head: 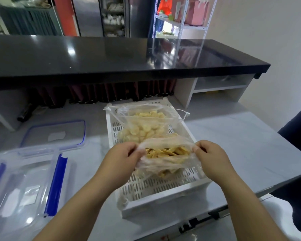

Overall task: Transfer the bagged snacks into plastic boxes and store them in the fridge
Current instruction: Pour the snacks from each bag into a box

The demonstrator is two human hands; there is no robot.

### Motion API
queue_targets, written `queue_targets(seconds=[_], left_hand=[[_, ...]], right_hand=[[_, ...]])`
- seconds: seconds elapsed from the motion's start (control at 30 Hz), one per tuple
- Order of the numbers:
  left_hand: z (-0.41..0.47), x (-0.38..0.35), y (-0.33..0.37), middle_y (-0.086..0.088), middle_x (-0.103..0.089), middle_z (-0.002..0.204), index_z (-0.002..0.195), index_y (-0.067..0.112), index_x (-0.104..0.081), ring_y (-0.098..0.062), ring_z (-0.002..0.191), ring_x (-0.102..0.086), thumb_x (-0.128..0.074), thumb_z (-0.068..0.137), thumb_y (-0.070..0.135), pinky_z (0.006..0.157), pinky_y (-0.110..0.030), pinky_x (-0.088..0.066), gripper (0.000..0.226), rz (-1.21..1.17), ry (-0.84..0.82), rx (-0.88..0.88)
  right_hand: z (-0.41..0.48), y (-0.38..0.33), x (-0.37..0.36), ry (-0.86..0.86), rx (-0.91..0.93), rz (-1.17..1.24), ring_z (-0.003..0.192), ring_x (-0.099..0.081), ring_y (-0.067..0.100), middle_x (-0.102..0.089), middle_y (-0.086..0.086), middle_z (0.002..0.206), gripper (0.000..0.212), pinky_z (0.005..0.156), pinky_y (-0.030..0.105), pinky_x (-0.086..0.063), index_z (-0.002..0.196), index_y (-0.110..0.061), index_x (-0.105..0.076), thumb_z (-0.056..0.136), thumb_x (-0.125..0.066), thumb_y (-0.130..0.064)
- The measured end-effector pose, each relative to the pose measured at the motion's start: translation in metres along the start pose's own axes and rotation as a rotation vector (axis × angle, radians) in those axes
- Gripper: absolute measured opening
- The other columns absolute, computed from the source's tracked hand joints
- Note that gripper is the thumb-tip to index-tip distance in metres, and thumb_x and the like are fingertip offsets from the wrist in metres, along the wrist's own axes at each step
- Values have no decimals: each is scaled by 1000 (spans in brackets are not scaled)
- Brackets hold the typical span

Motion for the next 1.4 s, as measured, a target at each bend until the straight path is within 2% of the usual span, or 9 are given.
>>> queue_targets(seconds=[0.1, 0.27, 0.43, 0.53, 0.77, 0.93, 1.1, 1.2, 1.4], left_hand=[[8, 8, 4, 3, -53, 58, 72, 12, -62, -12, 52, -50, -50, 95, 23, 59, -32, -45, 28, -128, 76, -4], [9, 24, 18, 11, -53, 52, 70, 20, -61, -1, 49, -45, -47, 96, 22, 51, -14, -39, 29, -329, 189, -75], [-4, 57, 19, -1, -62, 87, 78, 26, -65, -15, 80, -59, -47, 86, 42, 76, -30, -48, 26, -452, 279, -154], [-16, 84, 7, 5, -63, 89, 74, 35, -65, -8, 81, -61, -45, 82, 44, 71, -16, -46, 23, -477, 318, -187], [-58, 149, -41, 5, -65, 70, 70, 34, -65, -16, 67, -60, -48, 82, 38, 61, -31, -53, 21, -593, 433, -105], [-94, 195, -84, 0, -65, 75, 78, 28, -60, -27, 75, -62, -44, 78, 47, 73, -51, -53, 24, -493, 551, 41], [-104, 230, -130, -4, -62, 74, 78, 26, -60, -23, 66, -55, -45, 93, 37, 62, -40, -46, 24, -453, 547, 186], [-97, 237, -159, -3, -64, 78, 75, 21, -61, -21, 66, -52, -45, 96, 29, 63, -34, -41, 28, -518, 436, 294], [-84, 233, -196, -1, -54, 60, 70, 19, -58, -16, 46, -45, -48, 97, 24, 45, -23, -35, 29, -693, 289, 517]], right_hand=[[1, -13, 7, 78, 30, 185, 56, -41, 14, -47, -2, 59, 27, 53, 27, -32, 68, -9, -55, 94, -48, -12], [1, -46, 25, 162, 140, 531, 62, -48, 15, -52, 4, 65, 26, 57, 30, -40, 73, -4, -54, 96, -46, -10], [-9, -91, 19, 28, 303, 756, 67, -56, 16, -58, 4, 72, 25, 58, 25, -51, 77, -8, -58, 98, -44, -11], [-16, -117, -3, -63, 365, 828, 67, -60, 13, -61, -1, 75, 28, 57, 23, -52, 75, -14, -60, 97, -44, -12], [-47, -175, -85, -242, 478, 737, 65, -51, 18, -53, -2, 67, 23, 63, 36, -48, 71, -27, -60, 91, -47, -28], [-74, -212, -145, -358, 477, 662, 60, -48, 6, -50, -8, 63, 26, 57, 21, -44, 75, -21, -56, 98, -43, -23], [-90, -230, -200, -460, 329, 557, 54, -43, 6, -46, -9, 59, 23, 50, 19, -37, 81, -20, -51, 100, -39, -26], [-91, -228, -227, -470, 206, 454, 61, -44, 18, -46, 1, 66, 24, 55, 27, -35, 81, -26, -50, 100, -38, -33], [-85, -231, -250, -488, -32, 342, 69, -54, 23, -60, 10, 84, 25, 56, 36, -48, 80, -32, -52, 100, -37, -36]])
Point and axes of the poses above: each hand's wrist, its own z-axis towards the middle knuckle, its own x-axis out of the back of the hand, y = z × x, the point moved 6 cm from there along z, towards the middle knuckle
